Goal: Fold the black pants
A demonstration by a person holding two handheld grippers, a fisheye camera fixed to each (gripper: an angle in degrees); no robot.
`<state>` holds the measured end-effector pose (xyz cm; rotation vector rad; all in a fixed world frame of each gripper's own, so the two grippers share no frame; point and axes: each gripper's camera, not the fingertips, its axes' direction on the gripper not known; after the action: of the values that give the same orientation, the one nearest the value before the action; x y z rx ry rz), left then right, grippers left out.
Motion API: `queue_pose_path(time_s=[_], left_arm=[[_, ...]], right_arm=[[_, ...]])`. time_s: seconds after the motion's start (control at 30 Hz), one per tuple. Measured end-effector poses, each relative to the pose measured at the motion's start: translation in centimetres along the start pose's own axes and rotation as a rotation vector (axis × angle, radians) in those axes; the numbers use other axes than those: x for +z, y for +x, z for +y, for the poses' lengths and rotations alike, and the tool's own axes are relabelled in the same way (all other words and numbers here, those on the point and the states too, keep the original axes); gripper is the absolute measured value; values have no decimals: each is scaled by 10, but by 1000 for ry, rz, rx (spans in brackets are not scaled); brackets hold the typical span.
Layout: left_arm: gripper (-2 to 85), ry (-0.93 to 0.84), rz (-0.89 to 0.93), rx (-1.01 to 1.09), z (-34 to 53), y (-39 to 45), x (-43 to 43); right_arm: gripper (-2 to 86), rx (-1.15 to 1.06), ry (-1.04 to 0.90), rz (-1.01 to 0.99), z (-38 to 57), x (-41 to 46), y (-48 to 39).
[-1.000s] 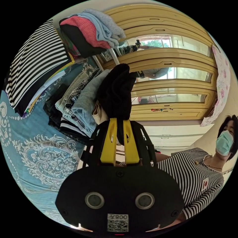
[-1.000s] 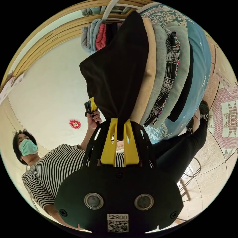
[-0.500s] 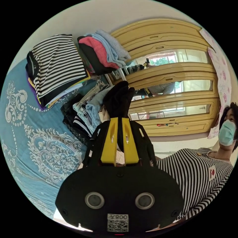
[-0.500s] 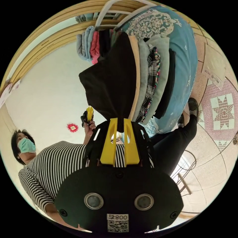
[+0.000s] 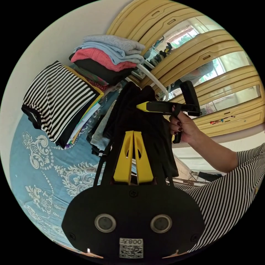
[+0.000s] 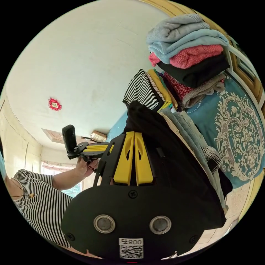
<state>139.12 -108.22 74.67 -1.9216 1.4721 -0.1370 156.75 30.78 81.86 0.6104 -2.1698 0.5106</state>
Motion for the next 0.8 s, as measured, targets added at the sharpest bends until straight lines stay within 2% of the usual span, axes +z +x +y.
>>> queue_pose_path(time_s=[0.17, 0.33, 0.5, 0.63, 0.7, 0.8], left_arm=[[-1, -1, -61, 2, -7, 3, 20], [-1, 0, -146, 28, -11, 16, 30], [0, -12, -122, 32, -7, 18, 34], [0, 9, -19, 0, 0, 23, 23], [0, 67, 8, 48, 10, 38, 11], [0, 39, -40, 125, 26, 62, 19]], right_arm=[[-2, -115, -18, 137, 1, 44, -8], [-1, -146, -28, 193, -1, 74, -13], [0, -189, 0, 227, 15, 96, -19], [0, -162, -19, 205, 19, 100, -21], [0, -153, -20, 181, 27, 99, -20], [0, -158, 8, 180, 39, 104, -16]])
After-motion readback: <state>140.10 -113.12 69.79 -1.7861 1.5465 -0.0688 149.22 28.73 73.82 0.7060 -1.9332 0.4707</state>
